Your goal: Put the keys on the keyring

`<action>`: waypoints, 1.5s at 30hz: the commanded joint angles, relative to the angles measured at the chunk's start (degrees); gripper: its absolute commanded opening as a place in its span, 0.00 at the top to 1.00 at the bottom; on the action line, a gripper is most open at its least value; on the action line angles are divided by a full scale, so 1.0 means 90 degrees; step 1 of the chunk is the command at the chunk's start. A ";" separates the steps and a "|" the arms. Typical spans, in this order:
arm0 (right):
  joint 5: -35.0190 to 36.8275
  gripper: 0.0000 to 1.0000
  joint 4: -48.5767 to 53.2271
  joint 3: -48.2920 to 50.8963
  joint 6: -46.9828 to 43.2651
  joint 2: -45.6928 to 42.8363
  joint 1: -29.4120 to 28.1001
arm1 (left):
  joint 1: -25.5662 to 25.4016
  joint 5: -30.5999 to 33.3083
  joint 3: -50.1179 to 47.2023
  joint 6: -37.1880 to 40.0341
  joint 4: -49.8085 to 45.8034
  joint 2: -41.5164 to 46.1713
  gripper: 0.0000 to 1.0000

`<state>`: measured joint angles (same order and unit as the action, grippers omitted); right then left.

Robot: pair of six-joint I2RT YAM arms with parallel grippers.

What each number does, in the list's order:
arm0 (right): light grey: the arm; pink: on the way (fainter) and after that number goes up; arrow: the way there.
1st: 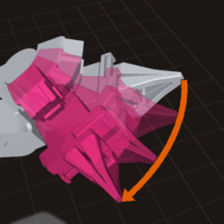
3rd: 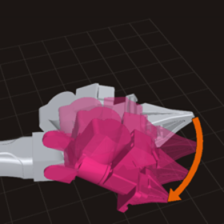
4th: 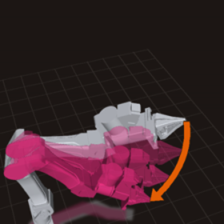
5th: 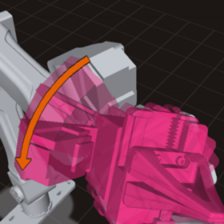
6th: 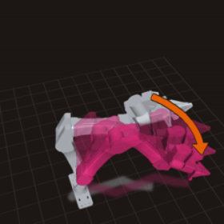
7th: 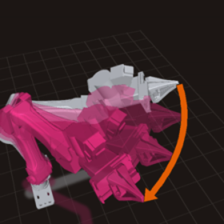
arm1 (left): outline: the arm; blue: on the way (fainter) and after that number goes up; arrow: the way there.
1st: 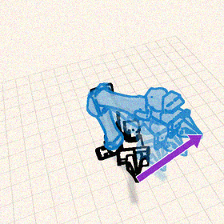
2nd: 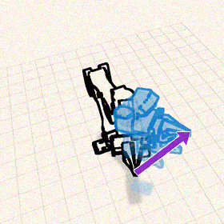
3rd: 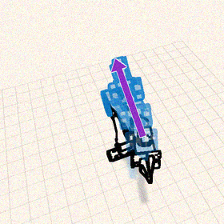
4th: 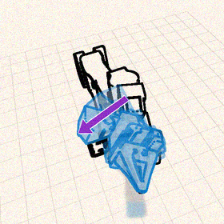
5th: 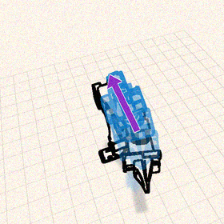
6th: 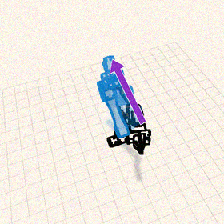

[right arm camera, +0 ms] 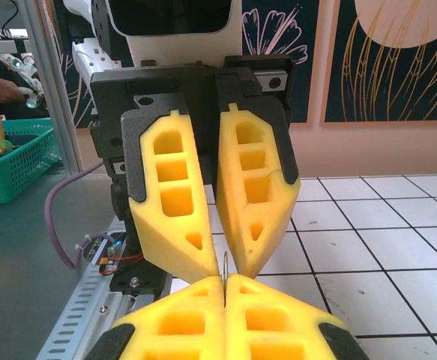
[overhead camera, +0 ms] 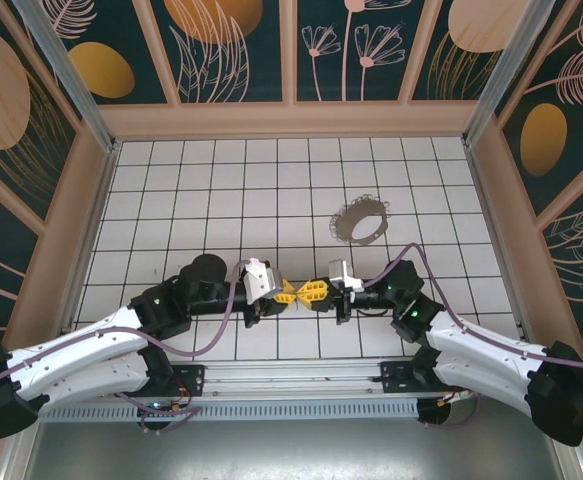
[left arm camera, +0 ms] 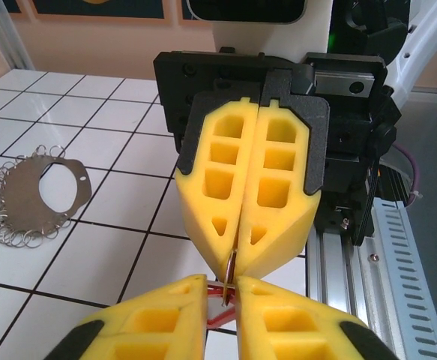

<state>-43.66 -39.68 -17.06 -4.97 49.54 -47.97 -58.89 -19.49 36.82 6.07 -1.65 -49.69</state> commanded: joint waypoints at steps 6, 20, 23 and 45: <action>-0.0041 1.00 -0.0201 -0.0036 -0.0013 -0.0006 0.0037 | -0.0027 -0.0045 0.0045 0.0191 0.0228 0.0078 1.00; 0.2018 0.32 0.0788 -0.0317 0.0450 -0.0530 0.0333 | -0.0028 0.1047 -0.0550 -0.0310 0.0719 0.0491 1.00; 0.3014 0.32 0.1660 -0.0702 0.0586 -0.0569 0.0624 | -0.0028 0.1261 -0.0790 -0.0478 0.0968 0.0512 1.00; 0.4421 0.46 0.4734 -0.3942 0.0336 0.4256 0.4841 | -0.0028 0.1136 -0.1380 -0.0550 0.2036 0.0555 1.00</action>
<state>-5.23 0.05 -48.71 0.40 85.21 -5.19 -58.89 -7.49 25.17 1.02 12.14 -44.23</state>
